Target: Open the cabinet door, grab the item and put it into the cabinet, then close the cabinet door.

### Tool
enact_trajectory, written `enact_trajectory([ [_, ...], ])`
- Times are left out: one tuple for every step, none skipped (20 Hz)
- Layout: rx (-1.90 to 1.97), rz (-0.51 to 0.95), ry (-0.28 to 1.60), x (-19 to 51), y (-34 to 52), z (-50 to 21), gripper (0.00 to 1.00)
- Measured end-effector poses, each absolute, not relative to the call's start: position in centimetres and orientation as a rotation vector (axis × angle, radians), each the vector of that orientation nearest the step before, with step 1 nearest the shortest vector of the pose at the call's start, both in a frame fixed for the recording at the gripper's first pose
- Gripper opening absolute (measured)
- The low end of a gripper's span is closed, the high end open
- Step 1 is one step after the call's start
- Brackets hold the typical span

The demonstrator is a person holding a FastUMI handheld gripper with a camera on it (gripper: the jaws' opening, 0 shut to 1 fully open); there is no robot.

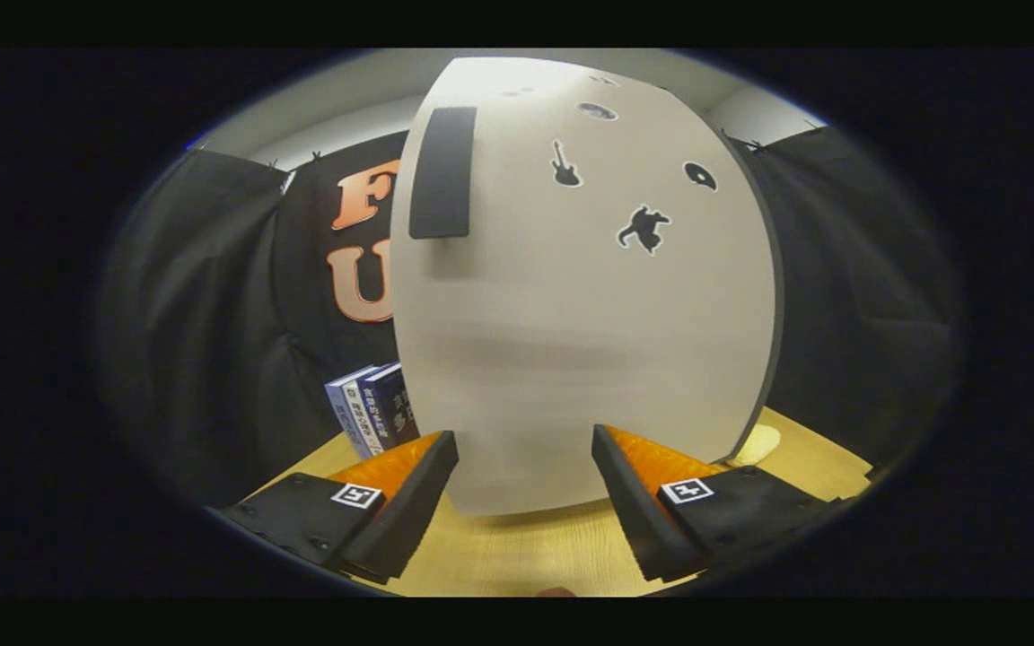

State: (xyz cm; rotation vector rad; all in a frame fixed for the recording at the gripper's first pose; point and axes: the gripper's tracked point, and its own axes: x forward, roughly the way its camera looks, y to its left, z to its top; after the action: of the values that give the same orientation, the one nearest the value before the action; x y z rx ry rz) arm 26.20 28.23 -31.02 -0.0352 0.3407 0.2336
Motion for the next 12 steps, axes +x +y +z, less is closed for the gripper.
enact_trajectory([
  [-0.029, 0.241, 0.337, 24.7, 27.3, -30.5, 0.97],
  [-0.017, 0.237, 0.320, 23.4, 26.2, -29.7, 0.97],
  [-0.006, 0.228, 0.299, 22.2, 24.9, -28.8, 0.97],
  [0.002, 0.217, 0.286, 21.2, 23.8, -28.1, 0.97],
  [0.008, 0.219, 0.280, 20.2, 22.9, -27.5, 0.97],
  [0.014, 0.228, 0.277, 18.8, 21.9, -26.9, 0.98],
  [0.023, 0.238, 0.269, 17.7, 20.8, -26.0, 0.98],
  [0.031, 0.244, 0.250, 16.8, 19.5, -24.8, 0.98],
  [0.036, 0.241, 0.228, 16.0, 17.9, -23.7, 0.98],
  [0.035, 0.227, 0.206, 15.4, 15.9, -22.7, 0.98],
  [0.036, 0.198, 0.187, 14.7, 13.6, -21.8, 0.98],
  [0.043, 0.172, 0.164, 14.1, 11.6, -20.8, 0.98],
])
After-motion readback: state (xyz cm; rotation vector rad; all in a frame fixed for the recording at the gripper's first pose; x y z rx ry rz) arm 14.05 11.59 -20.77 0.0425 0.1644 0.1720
